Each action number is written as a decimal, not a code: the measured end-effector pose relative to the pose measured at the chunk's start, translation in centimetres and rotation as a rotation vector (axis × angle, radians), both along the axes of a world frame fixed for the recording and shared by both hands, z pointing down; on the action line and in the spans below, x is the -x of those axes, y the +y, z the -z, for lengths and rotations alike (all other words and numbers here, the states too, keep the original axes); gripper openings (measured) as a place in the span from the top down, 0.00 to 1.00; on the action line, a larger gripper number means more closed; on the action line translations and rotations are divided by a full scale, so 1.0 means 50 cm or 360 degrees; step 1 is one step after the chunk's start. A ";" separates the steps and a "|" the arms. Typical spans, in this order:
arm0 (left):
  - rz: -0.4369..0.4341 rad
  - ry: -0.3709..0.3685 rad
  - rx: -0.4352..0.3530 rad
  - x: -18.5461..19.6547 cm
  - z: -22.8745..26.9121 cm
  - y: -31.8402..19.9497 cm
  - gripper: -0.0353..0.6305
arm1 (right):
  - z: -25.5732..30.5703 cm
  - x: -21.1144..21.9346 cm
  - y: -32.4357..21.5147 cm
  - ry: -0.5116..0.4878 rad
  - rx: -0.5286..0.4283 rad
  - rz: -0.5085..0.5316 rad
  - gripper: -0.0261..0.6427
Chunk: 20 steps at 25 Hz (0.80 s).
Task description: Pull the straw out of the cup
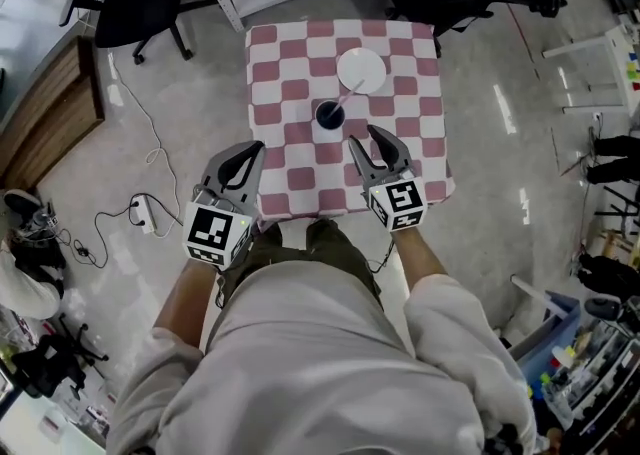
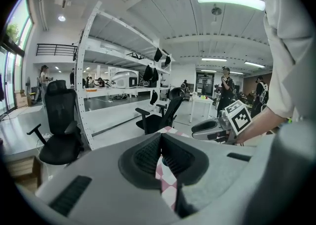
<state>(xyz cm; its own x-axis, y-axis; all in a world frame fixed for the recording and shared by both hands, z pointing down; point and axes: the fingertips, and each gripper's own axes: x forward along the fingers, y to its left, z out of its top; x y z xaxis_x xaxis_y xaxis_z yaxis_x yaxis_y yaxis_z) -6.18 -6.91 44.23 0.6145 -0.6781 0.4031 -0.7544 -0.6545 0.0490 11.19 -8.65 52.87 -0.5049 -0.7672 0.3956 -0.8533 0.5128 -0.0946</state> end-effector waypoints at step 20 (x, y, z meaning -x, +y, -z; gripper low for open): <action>0.0179 -0.0115 0.0121 0.064 -0.048 -0.016 0.94 | -0.191 0.021 -0.100 0.0066 0.0214 0.0096 0.73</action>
